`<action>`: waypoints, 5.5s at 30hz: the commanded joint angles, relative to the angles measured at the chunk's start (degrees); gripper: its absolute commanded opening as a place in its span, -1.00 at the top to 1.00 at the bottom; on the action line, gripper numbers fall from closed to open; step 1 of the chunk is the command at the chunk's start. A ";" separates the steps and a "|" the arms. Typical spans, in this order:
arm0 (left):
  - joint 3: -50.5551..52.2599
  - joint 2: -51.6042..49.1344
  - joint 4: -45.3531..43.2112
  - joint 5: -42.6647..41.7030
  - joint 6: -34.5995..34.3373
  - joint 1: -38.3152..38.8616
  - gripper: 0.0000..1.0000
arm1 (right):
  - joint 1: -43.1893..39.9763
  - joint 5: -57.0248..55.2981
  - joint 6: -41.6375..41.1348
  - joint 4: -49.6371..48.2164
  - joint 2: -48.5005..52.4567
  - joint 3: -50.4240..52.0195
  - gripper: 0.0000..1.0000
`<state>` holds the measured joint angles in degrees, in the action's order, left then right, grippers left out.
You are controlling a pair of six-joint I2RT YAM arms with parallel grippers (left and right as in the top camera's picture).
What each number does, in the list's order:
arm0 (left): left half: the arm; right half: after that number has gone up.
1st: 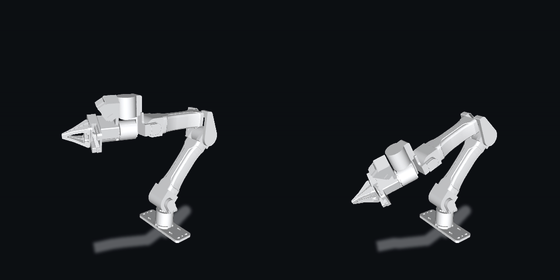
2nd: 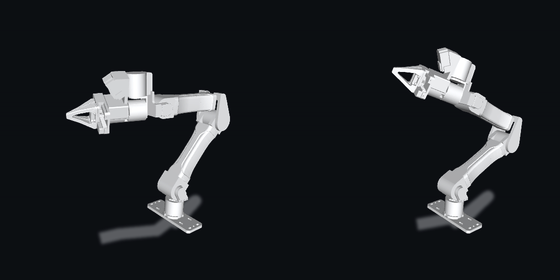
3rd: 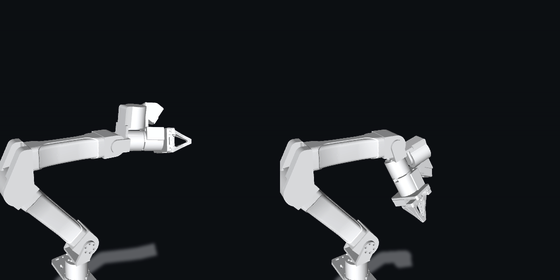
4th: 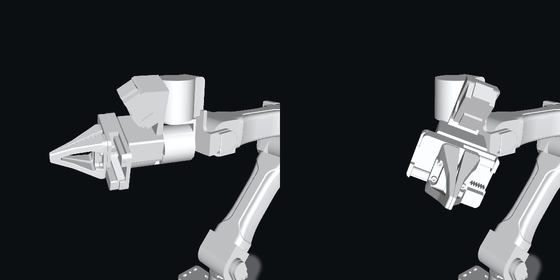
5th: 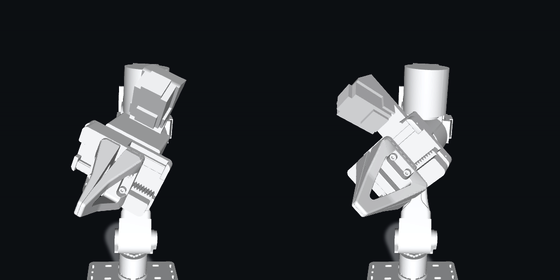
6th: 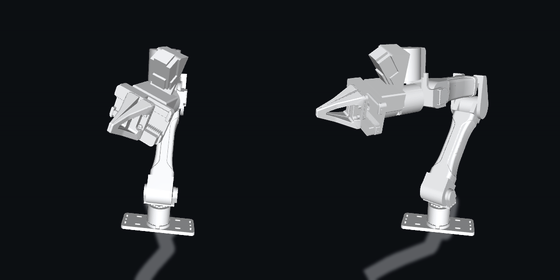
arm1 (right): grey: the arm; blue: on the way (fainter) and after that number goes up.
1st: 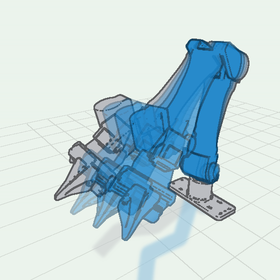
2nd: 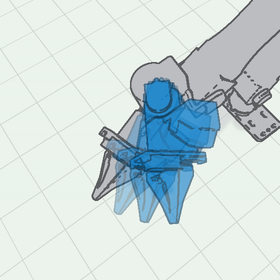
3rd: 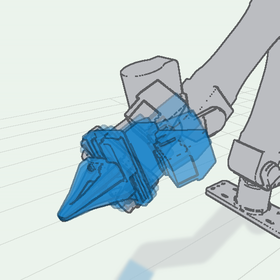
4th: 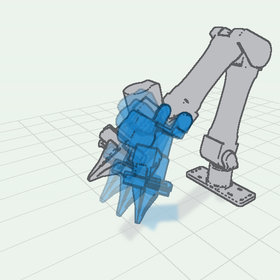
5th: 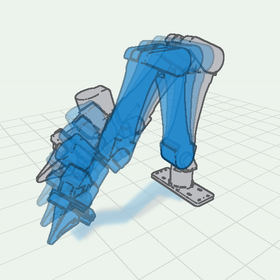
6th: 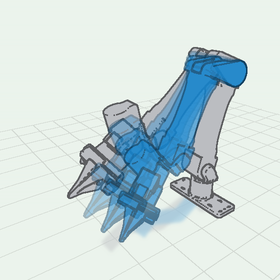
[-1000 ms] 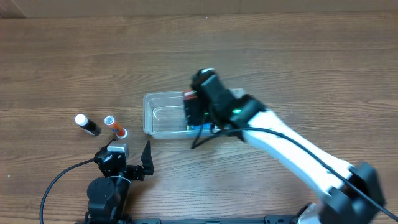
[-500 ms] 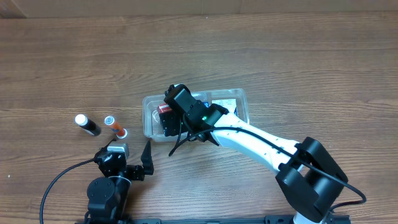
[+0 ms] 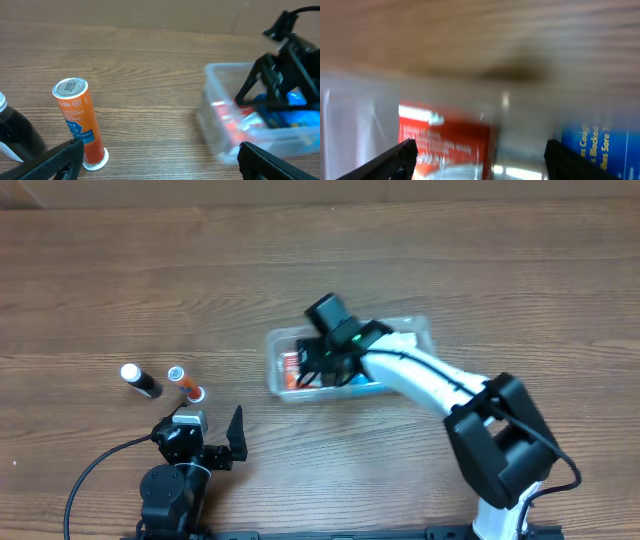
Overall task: Pack container
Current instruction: 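Lower the red box into the container's left end and release, then lift right gripper away from the container, then reach left gripper to the black-and-white bottle and grasp it, then carry the bottle with left gripper into the container and release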
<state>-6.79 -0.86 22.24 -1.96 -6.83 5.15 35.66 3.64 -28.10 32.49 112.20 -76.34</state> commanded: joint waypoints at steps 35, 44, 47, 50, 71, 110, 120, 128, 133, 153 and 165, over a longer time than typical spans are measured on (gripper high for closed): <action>0.28 0.55 -0.28 -0.46 0.85 -0.24 -1.00 | -44.26 -4.81 2.58 32.72 -35.58 -9.53 -1.00; 0.28 0.55 -0.28 -0.46 0.85 -0.24 -1.00 | -44.26 -4.81 2.58 32.72 -35.58 -9.53 -1.00; 0.28 0.55 -0.28 -0.46 0.85 -0.24 -1.00 | -44.26 -4.81 2.58 32.72 -35.58 -9.53 -1.00; 0.28 0.55 -0.28 -0.46 0.85 -0.24 -1.00 | -44.26 -4.81 2.56 32.72 -35.58 -9.53 -1.00; -30.86 -17.35 6.71 4.04 -6.01 -0.26 -1.00 | -44.26 -4.81 2.58 32.72 -35.58 -9.53 -1.00; -73.96 -102.57 42.32 3.39 -7.30 -26.88 -0.17 | -44.26 -4.81 2.58 32.72 -35.58 -9.53 -1.00; -84.91 -96.17 49.05 3.43 -5.75 -25.92 0.81 | -44.26 -4.81 2.58 32.72 -35.58 -9.53 -1.00; -102.84 -82.12 52.76 -0.24 -3.13 2.32 0.86 | -44.26 -4.81 2.58 32.72 -35.58 -9.53 -1.00; -100.17 -88.43 47.56 0.66 -7.39 21.57 0.84 | -44.26 -4.81 2.58 32.74 -35.58 -9.53 -1.00; -100.17 -116.76 38.49 2.67 -1.68 31.63 0.69 | -44.26 -4.81 2.58 32.72 -35.58 -9.53 -1.00; -100.19 -119.78 36.30 3.89 -0.83 31.61 0.20 | -44.26 -4.81 2.58 32.72 -35.58 -9.53 -1.00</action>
<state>-106.45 -120.44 59.27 1.54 -8.45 36.99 -8.60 -1.30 -25.45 65.54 77.06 -85.30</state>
